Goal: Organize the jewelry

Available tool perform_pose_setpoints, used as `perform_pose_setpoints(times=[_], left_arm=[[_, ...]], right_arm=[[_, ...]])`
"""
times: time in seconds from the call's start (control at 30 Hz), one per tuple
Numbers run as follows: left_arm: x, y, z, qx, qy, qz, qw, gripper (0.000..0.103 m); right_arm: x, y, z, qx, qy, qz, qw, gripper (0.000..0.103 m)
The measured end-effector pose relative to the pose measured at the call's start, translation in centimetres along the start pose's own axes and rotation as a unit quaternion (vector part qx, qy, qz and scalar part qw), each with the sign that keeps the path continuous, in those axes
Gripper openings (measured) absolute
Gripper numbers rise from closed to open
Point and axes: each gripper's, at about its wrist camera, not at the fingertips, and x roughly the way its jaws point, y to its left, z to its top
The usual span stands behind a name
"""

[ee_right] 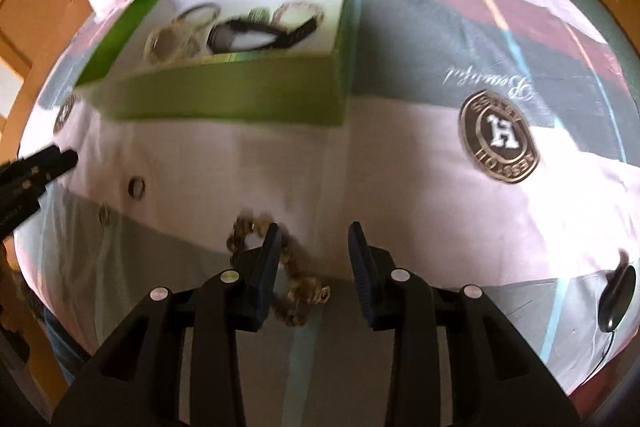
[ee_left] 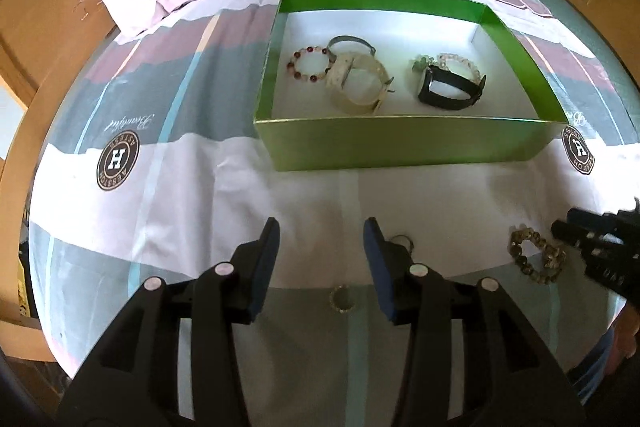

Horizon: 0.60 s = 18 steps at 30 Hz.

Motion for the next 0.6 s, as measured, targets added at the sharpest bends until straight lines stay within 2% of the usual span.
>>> perform_pose_setpoints(times=[0.27, 0.33, 0.37, 0.6], left_arm=[[0.2, 0.7, -0.3, -0.014, 0.007, -0.003, 0.9999, 0.047], [0.2, 0.8, -0.5, -0.016, 0.008, -0.003, 0.9998, 0.048], [0.2, 0.9, -0.5, -0.018, 0.008, -0.003, 0.9998, 0.048], [0.4, 1.1, -0.8, -0.023, 0.013, -0.008, 0.9996, 0.049]], right_arm=[[2.0, 3.1, 0.1, -0.040, 0.024, -0.022, 0.999, 0.034], [2.1, 3.7, 0.2, -0.050, 0.025, -0.022, 0.998, 0.024], [2.1, 4.0, 0.2, -0.053, 0.027, -0.017, 0.998, 0.011], [1.2, 5.9, 1.5, -0.052, 0.018, 0.026, 0.998, 0.011]])
